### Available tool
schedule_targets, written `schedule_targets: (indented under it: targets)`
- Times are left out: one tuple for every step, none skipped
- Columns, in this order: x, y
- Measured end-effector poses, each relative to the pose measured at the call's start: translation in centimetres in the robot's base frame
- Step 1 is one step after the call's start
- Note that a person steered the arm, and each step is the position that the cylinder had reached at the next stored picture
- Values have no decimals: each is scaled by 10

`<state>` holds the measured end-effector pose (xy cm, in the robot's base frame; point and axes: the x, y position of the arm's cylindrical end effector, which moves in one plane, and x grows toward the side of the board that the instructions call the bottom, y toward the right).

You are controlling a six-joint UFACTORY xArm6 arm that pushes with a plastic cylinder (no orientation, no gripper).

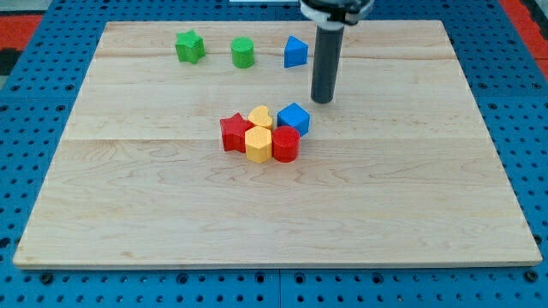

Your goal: Push the blue triangle closer to the yellow heart

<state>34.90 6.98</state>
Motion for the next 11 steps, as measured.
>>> schedule_targets:
  targets:
    - [-43, 12]
    - [-90, 11]
    - [-123, 7]
    - [-121, -14]
    - [-112, -17]
    - [-107, -24]
    - [-96, -45]
    - [-87, -67]
    - [-69, -68]
    - [-50, -68]
    - [-31, -68]
